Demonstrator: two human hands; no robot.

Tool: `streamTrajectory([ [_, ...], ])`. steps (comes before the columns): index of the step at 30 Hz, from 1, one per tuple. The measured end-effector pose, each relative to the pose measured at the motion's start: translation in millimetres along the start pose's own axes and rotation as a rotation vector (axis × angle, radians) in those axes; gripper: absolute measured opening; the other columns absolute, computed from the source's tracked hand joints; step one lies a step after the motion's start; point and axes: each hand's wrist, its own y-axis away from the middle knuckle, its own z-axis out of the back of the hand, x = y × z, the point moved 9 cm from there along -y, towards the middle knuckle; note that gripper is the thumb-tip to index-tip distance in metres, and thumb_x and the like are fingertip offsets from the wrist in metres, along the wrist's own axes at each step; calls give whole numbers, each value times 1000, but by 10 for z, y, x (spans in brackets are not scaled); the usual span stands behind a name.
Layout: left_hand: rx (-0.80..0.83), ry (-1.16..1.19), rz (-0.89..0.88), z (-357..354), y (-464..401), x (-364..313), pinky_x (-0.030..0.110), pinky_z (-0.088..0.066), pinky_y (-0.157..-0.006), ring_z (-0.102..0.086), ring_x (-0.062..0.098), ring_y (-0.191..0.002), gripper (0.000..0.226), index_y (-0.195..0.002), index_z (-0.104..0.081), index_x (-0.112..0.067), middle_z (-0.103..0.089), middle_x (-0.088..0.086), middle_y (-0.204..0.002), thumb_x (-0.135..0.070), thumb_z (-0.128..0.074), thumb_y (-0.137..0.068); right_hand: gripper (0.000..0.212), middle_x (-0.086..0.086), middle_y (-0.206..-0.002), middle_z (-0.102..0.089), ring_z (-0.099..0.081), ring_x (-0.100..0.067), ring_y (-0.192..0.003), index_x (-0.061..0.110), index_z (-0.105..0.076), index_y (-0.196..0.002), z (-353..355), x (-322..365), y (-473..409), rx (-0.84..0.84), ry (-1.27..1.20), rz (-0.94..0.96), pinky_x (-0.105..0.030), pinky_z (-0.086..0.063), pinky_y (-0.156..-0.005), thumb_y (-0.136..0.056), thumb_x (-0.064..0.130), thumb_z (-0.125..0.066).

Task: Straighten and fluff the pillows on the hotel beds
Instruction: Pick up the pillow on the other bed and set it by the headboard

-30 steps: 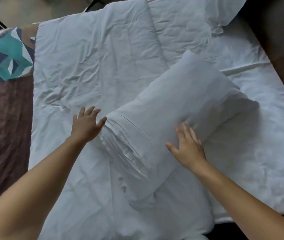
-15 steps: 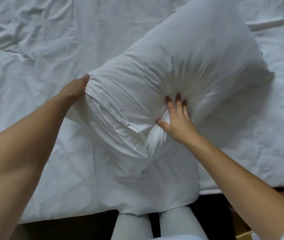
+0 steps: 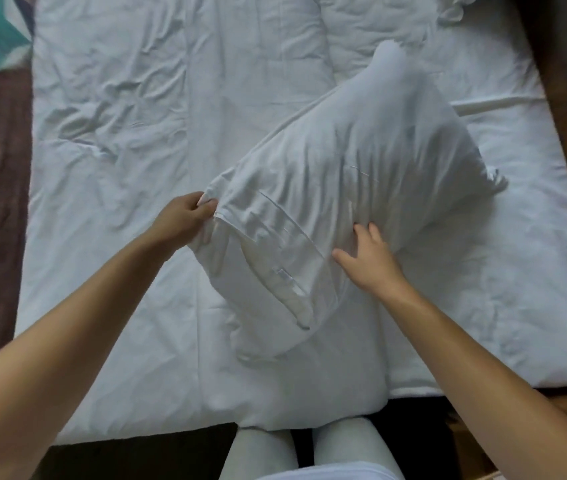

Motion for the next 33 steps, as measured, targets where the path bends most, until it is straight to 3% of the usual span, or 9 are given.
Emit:
streamTrajectory([
  [3, 0, -96, -83, -113, 566, -351, 38, -42, -72, -58, 20, -76, 27, -81, -67, -23, -65, -4, -76, -44, -55, -93, 80, -11, -172, -6, -24, -34, -154, 18, -25, -160, 355, 241, 325, -176, -103, 39, -46, -29, -119, -95, 49, -59],
  [7, 21, -172, -188, -378, 1322, -542, 44, -50, -85, -66, 25, -92, 27, -98, -71, -28, -72, -4, -90, -49, -54, -95, 79, -13, -170, -15, -27, -32, -153, 18, -29, -159, 701, 596, 715, -308, -217, 102, -43, -30, -118, -93, 53, -59],
  [11, 120, 6, -216, -697, 1965, -391, 42, -53, -98, -69, 12, -109, 40, -123, -68, -42, -75, -17, -110, -51, -54, -87, 93, -12, -164, -25, -43, -31, -143, 16, -28, -157, 604, 645, 1032, -264, -252, 12, -43, -40, -113, -87, 66, -61],
  [17, 299, 475, -160, -1088, 2423, 18, 27, -53, -97, -59, -1, -129, 65, -143, -49, -55, -52, -29, -148, -48, -73, -82, 123, -13, -171, -6, -17, -32, -156, 20, -9, -163, 120, 317, 1766, -188, -224, -163, -48, -26, -123, -72, 77, -70],
  [21, 375, 692, 42, -1172, 2441, 200, 39, -52, -102, -68, 12, -119, 87, -149, -43, -49, -61, -15, -145, -62, -73, -68, 129, -16, -170, -2, -14, -36, -156, 24, -3, -161, -310, 308, 2199, -170, -118, -186, -50, -28, -120, -66, 78, -73],
  [24, 459, 627, 48, -1214, 2446, 137, 46, -48, -105, -67, 22, -101, 58, -138, -57, -48, -67, -3, -140, -65, -64, -82, 132, -19, -169, -5, -16, -36, -155, 21, -2, -160, -477, 297, 2343, -156, -74, -209, -50, -32, -117, -66, 76, -75],
  [26, 535, 611, 36, -1290, 2481, 122, 44, -51, -102, -71, 21, -105, 45, -131, -63, -53, -67, -5, -141, -70, -56, -89, 132, -20, -165, -17, -28, -38, -151, 17, -8, -159, -466, 274, 2373, -193, -93, -232, -49, -38, -114, -64, 76, -76],
  [29, 549, 762, 158, -1434, 2507, 326, 49, -47, -111, -62, 29, -130, 76, -150, -48, -43, -55, 2, -154, -78, -55, -83, 117, -17, -151, -43, -49, -38, -135, 15, -24, -154, -432, 242, 2376, -236, -154, -249, -46, -47, -105, -67, 73, -76],
  [33, 560, 731, 201, -1593, 2581, 482, 54, -49, -111, -62, 28, -129, 73, -144, -57, -34, -61, -5, -147, -77, -54, -85, 59, -14, -125, -68, -64, -41, -112, 20, -54, -133, -384, 87, 2358, -269, -128, -206, -41, -50, -88, -86, 55, -61],
])
